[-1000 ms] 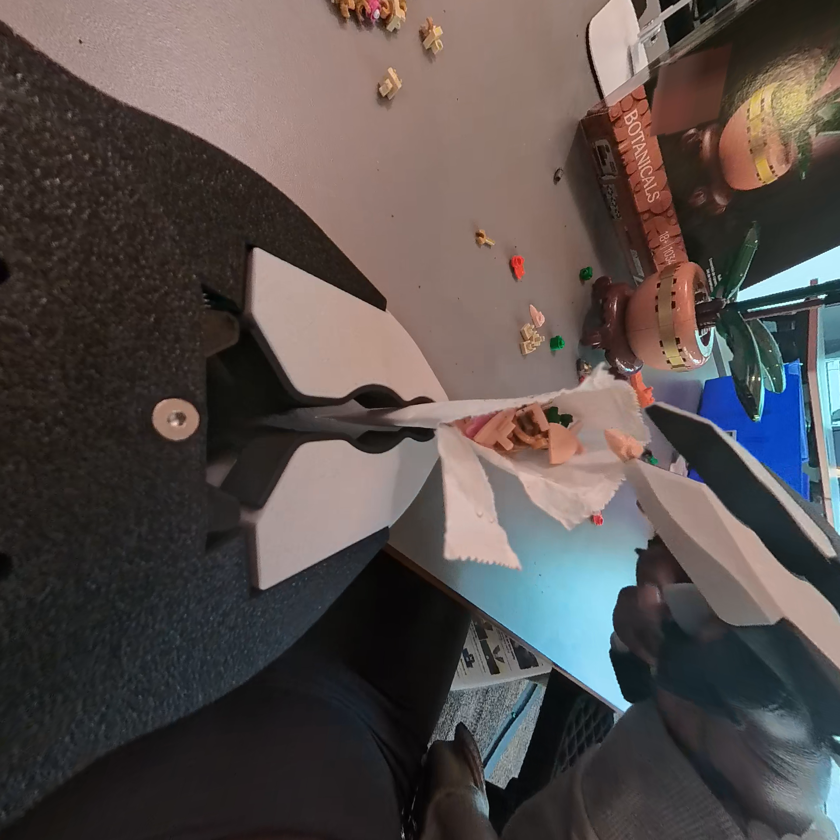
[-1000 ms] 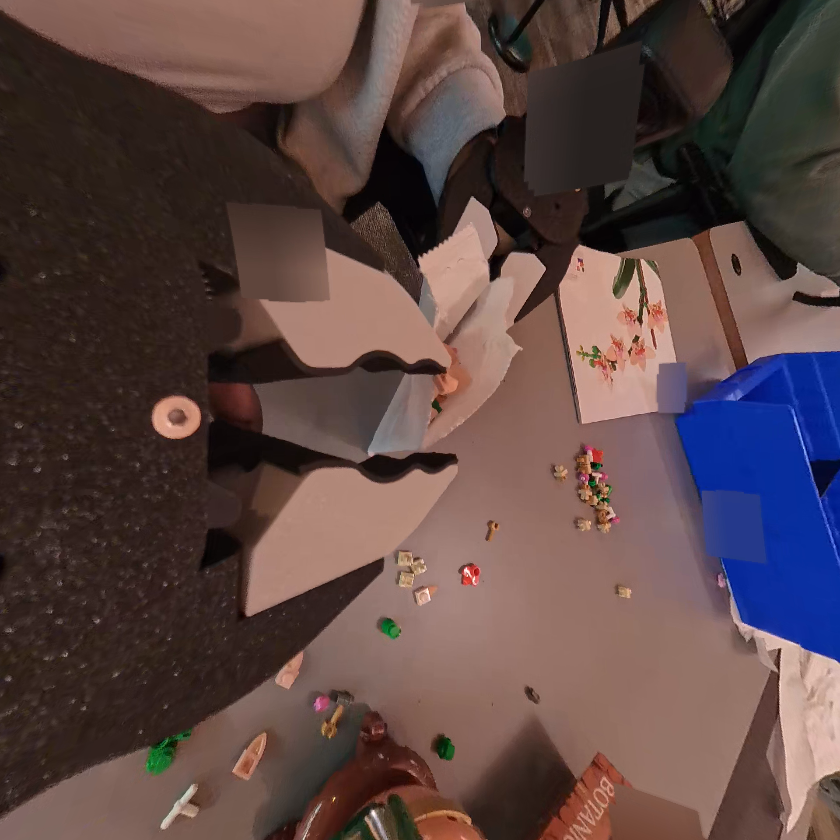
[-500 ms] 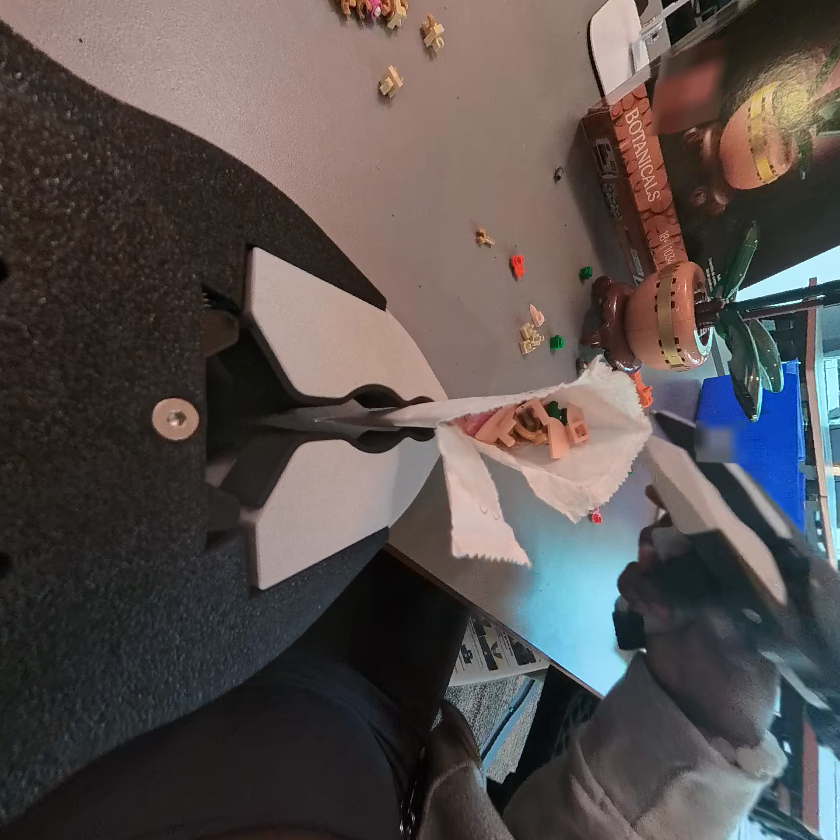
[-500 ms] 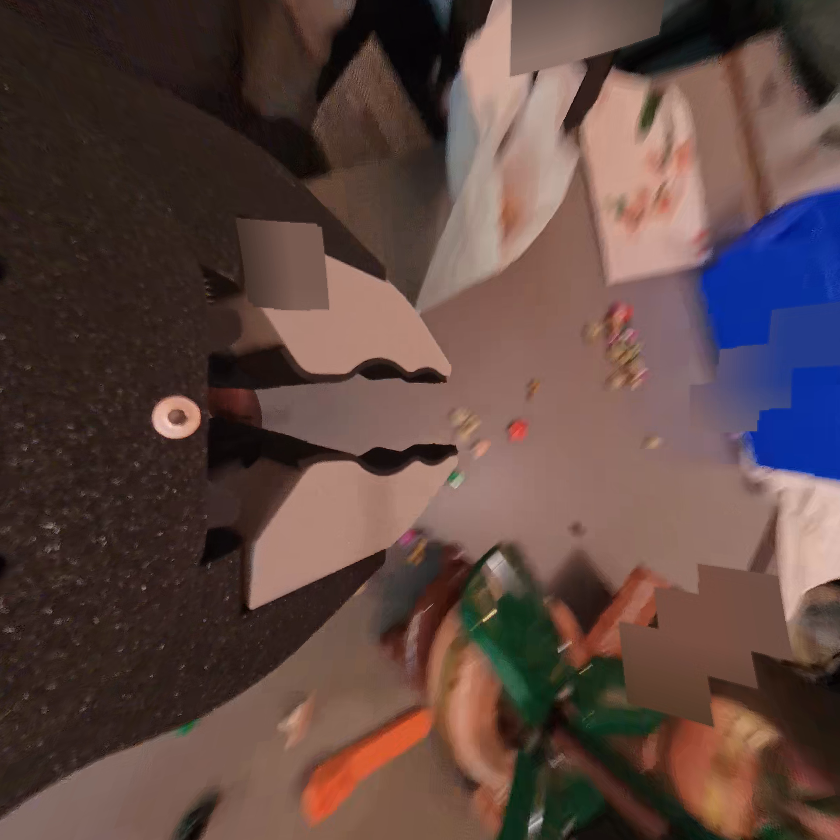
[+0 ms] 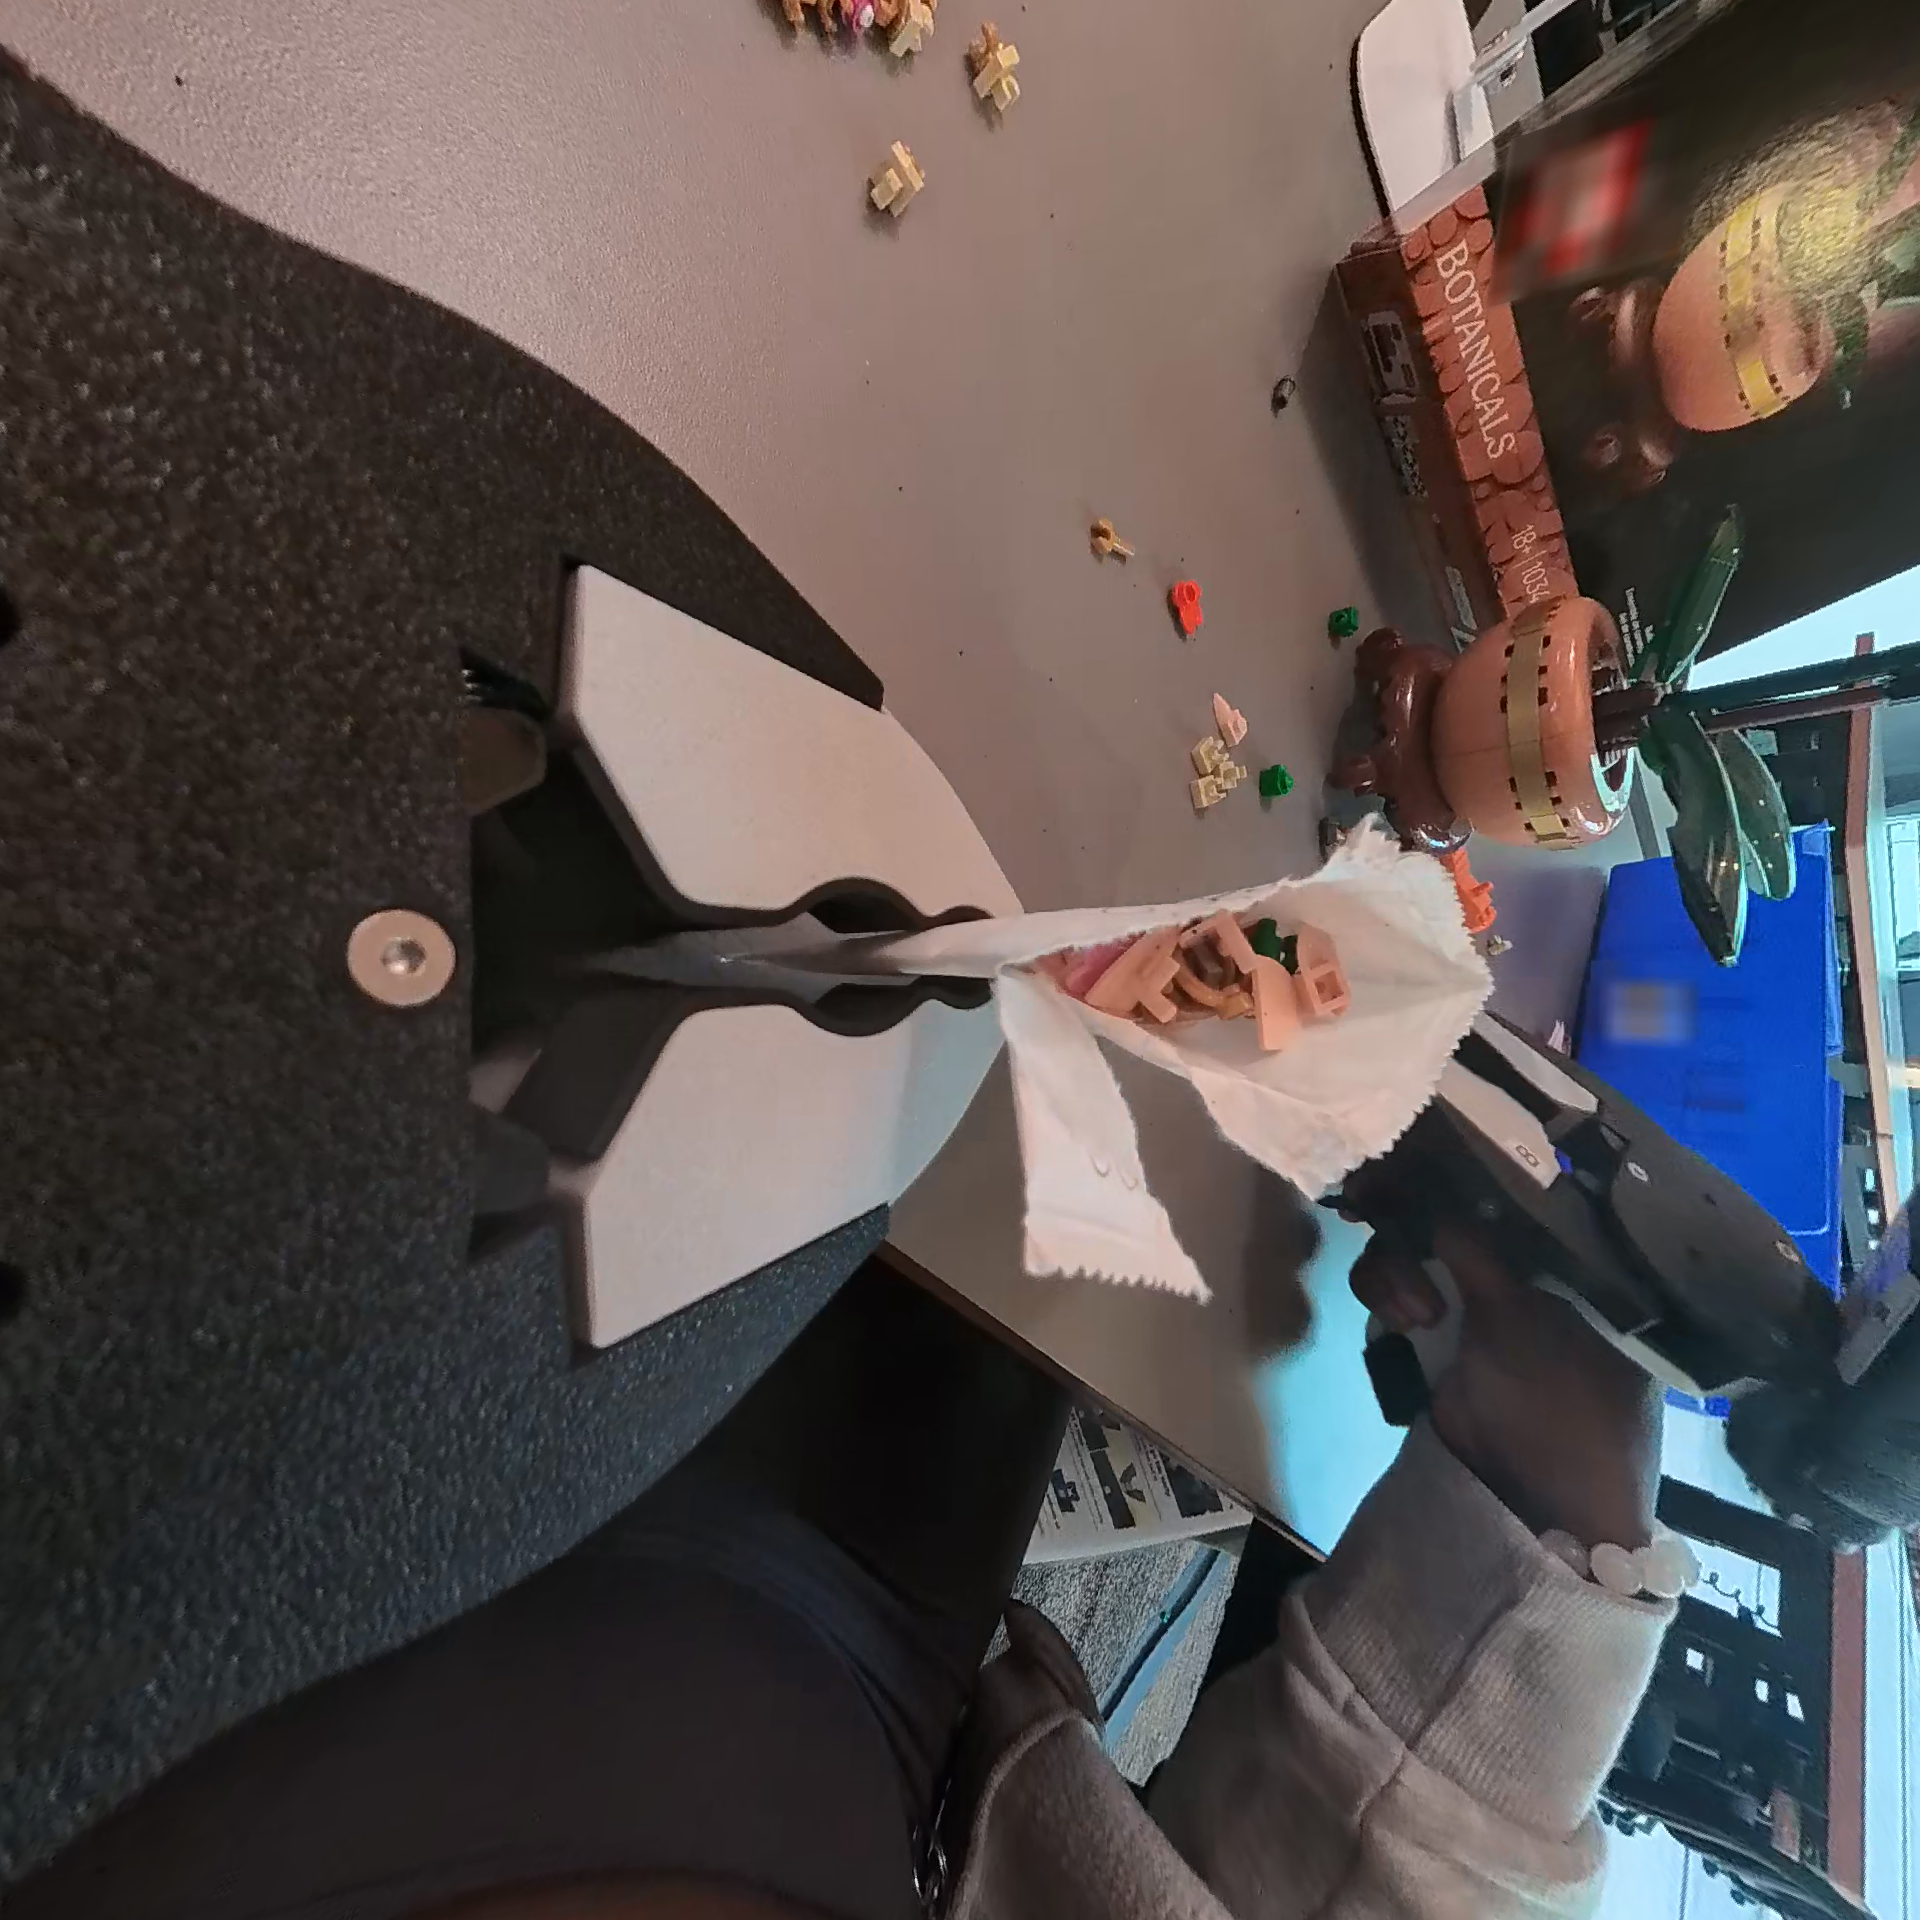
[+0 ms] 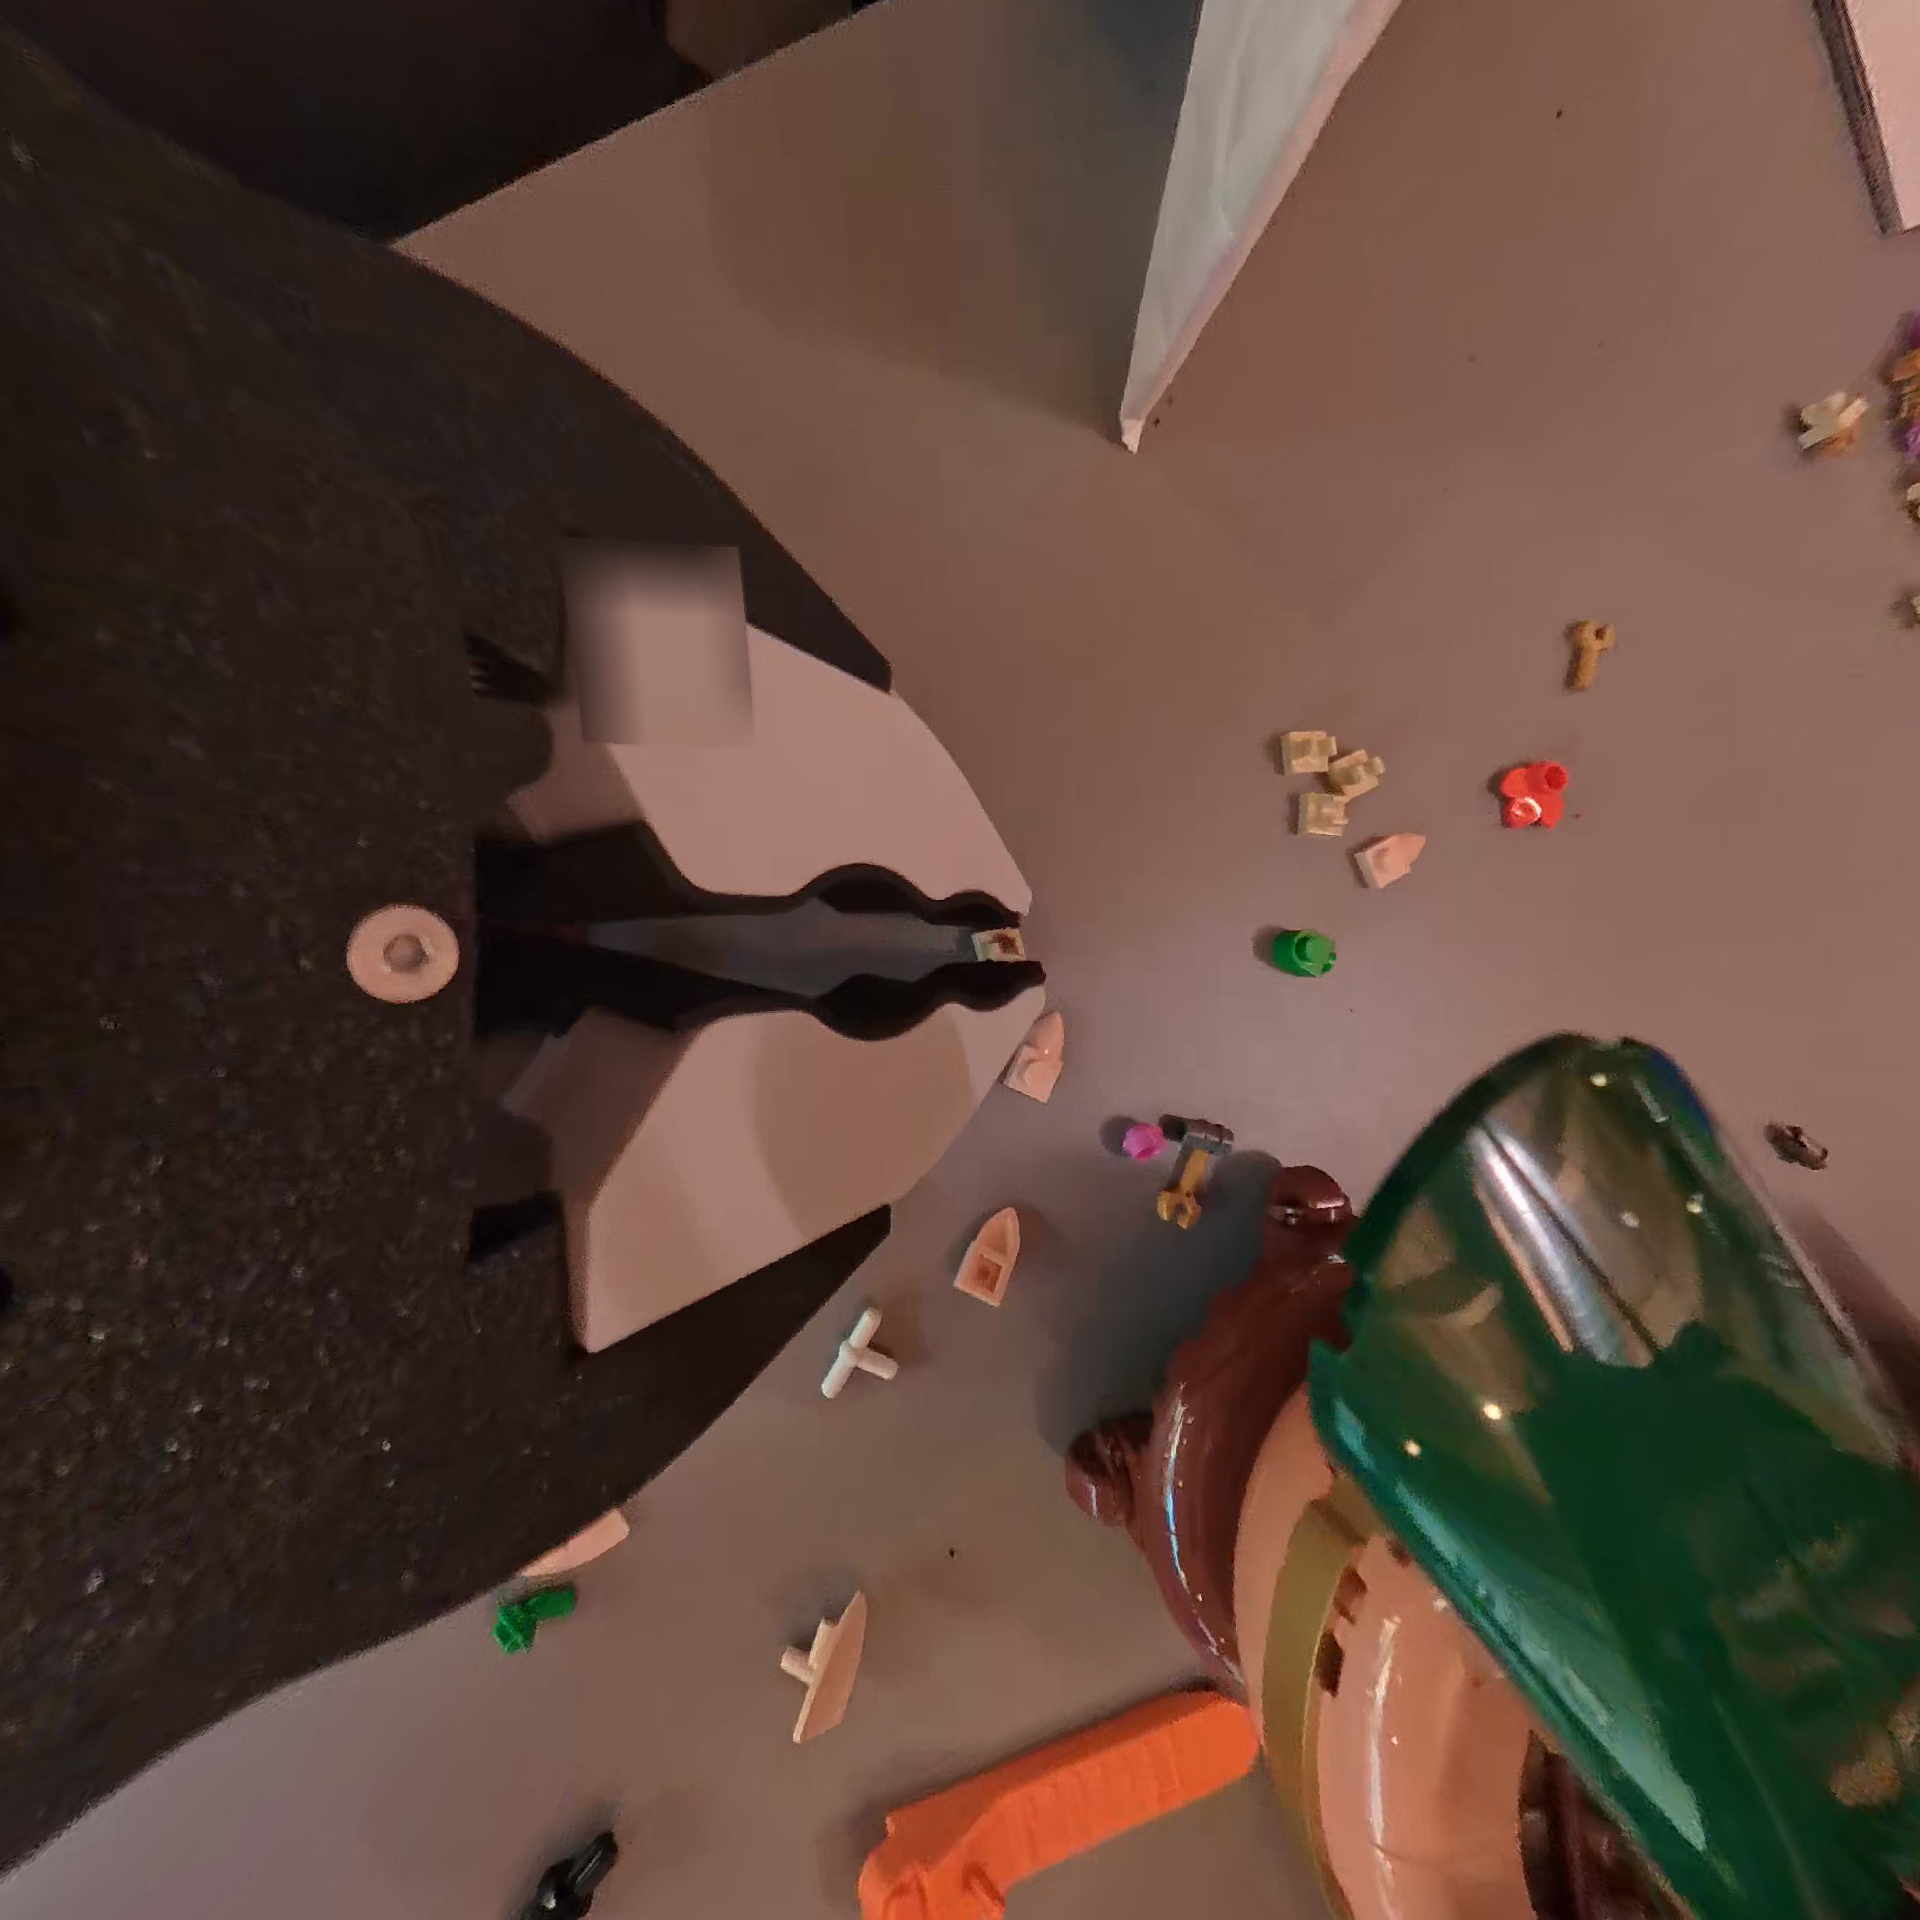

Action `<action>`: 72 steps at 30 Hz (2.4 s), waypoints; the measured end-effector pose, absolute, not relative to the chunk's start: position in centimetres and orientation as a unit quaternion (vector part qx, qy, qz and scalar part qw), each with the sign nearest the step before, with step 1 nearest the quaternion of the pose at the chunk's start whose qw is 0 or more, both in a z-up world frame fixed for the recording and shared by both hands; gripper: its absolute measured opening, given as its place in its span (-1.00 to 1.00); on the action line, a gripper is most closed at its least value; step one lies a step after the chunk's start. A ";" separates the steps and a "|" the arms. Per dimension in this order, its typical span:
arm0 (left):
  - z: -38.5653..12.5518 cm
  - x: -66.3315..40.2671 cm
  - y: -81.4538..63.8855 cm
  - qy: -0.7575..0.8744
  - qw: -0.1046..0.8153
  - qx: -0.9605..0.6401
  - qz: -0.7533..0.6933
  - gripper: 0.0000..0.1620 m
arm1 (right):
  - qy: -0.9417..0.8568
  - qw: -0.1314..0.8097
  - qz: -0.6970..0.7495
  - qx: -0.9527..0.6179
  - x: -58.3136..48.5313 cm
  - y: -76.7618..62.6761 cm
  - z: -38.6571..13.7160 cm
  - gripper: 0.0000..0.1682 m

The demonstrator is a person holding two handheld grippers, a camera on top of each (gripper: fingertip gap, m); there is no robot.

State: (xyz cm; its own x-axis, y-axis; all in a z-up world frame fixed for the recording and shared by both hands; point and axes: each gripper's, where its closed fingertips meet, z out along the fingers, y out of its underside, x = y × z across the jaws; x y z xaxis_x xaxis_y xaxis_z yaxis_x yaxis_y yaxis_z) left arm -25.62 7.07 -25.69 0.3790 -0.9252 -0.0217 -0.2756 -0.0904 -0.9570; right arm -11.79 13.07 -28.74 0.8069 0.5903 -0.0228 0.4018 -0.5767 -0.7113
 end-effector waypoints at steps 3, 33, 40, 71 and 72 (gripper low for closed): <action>-25.6 -25.6 7.0 0.451 0.499 -0.663 -0.326 -0.95 | -0.285 0.381 0.158 -0.866 -12.8 12.5 -27.5 -0.93; -25.7 -25.7 7.0 0.453 0.500 -0.663 -0.324 -0.95 | -0.279 0.495 0.255 -0.783 -17.6 10.0 -19.8 -0.56; -25.7 -25.7 7.0 0.454 0.500 -0.663 -0.324 -0.95 | -0.242 0.430 0.136 -0.859 -10.1 13.1 -26.8 -0.69; -25.8 -25.7 7.0 0.450 0.498 -0.664 -0.330 -0.95 | -0.268 0.358 0.120 -0.886 -10.9 14.3 -28.8 -0.92; -25.7 -25.7 7.0 0.450 0.498 -0.664 -0.330 -0.95 | -0.273 0.358 0.121 -0.885 -10.9 14.2 -28.7 -0.93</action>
